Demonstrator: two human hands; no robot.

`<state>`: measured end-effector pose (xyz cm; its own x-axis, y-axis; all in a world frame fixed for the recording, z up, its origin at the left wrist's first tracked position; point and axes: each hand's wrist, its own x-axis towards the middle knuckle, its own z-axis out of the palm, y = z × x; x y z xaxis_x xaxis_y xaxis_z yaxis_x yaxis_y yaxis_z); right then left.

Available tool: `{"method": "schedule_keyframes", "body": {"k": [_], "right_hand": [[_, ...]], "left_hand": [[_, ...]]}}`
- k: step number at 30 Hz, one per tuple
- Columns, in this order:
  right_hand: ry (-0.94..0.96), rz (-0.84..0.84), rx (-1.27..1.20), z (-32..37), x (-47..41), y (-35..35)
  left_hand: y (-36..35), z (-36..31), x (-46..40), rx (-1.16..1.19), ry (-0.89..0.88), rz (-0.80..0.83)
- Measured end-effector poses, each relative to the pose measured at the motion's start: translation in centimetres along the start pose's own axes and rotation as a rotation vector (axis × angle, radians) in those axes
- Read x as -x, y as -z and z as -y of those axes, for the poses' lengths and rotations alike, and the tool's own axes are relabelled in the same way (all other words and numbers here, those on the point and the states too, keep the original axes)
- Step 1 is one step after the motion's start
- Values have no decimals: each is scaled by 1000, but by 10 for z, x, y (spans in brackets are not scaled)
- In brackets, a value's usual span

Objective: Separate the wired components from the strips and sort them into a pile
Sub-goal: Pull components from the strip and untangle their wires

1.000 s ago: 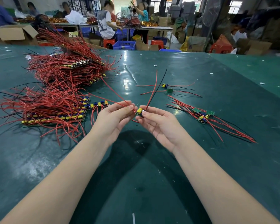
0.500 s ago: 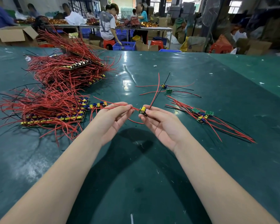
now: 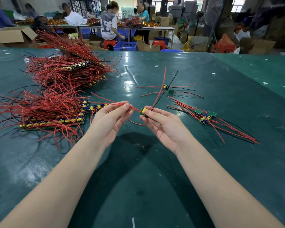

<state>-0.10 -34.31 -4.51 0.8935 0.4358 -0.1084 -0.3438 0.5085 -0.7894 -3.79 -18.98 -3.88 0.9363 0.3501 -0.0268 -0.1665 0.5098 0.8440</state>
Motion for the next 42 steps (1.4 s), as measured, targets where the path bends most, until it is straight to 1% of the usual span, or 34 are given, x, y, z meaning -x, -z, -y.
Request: {"method": "schedule_keyframes", "body": {"k": [5,11,15,18,24,27,30,42], "right_hand": [[-14,-7,-2,-1,1,0],[-14,-26,-12,-2,1,1],[-28,-22,-5,-5,0,2],[-39,-32,-5,-6,0,1],[-59,-77,-37,-4,0,4],[-67,-74,-39,-4,0,4],[-72,-61,-23,-6,0,4],[-23,-22,39,-10,-3,5]], "left_hand": [[1,-1,0,-96,-7,-10],[2,2,-1,-57,-26,-18],[5,1,-3,41,-39,-47],[5,0,-4,81,-27,-40],[2,1,-6,54,-36,10],[3,1,-5,7,-77,11],[5,1,-4,-25,-108,-24],[16,-1,-8,-46,-120,-221]]}}
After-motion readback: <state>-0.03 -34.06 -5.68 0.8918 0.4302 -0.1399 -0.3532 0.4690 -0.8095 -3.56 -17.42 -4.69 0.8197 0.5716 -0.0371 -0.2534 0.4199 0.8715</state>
